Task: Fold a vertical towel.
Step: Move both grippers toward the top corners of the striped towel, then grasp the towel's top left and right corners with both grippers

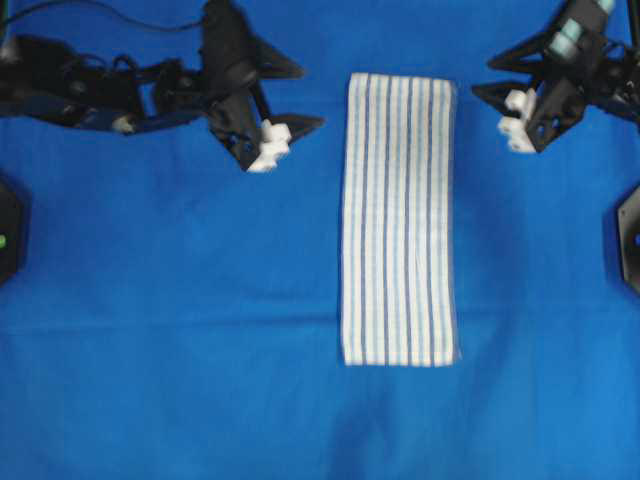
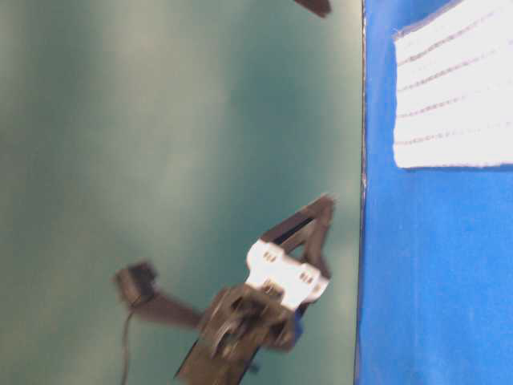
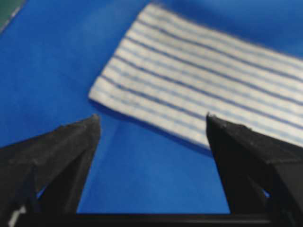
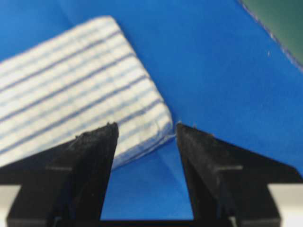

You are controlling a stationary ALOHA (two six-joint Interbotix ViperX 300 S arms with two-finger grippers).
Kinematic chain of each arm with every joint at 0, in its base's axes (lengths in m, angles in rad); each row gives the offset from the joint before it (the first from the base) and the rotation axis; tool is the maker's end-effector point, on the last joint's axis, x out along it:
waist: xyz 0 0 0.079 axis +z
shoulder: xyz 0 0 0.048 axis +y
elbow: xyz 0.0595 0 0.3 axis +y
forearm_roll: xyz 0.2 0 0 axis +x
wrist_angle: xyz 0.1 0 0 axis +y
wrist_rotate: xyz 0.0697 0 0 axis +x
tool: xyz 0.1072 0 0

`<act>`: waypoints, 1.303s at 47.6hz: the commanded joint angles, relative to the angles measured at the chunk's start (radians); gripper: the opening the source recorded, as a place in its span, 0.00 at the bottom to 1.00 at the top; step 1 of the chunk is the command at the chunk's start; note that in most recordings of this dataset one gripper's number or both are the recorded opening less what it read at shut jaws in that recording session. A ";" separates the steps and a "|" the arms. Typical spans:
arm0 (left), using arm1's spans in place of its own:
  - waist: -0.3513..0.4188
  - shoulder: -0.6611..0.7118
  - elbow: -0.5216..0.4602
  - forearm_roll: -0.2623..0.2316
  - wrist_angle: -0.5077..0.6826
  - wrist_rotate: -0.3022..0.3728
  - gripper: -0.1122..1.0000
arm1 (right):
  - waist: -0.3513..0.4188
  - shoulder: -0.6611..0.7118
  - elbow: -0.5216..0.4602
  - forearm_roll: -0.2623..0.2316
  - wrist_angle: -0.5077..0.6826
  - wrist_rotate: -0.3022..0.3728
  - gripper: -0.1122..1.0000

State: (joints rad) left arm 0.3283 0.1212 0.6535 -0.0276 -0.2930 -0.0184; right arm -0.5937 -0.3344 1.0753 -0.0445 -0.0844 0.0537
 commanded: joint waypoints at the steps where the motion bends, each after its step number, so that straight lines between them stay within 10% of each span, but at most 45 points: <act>1: 0.020 0.054 -0.066 -0.003 -0.015 -0.002 0.85 | -0.009 0.058 -0.035 -0.005 -0.028 -0.003 0.61; 37: 0.077 0.356 -0.270 -0.002 -0.060 -0.003 0.80 | -0.052 0.367 -0.101 -0.015 -0.144 -0.005 0.60; 52: 0.058 0.357 -0.270 -0.003 -0.060 0.014 0.14 | -0.052 0.370 -0.100 -0.017 -0.140 -0.006 0.17; 62: 0.052 0.351 -0.268 -0.003 -0.058 0.020 0.13 | -0.052 0.368 -0.107 -0.017 -0.144 -0.003 0.17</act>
State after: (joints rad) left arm 0.3881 0.4939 0.4019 -0.0291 -0.3482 -0.0031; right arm -0.6412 0.0399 0.9817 -0.0598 -0.2224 0.0491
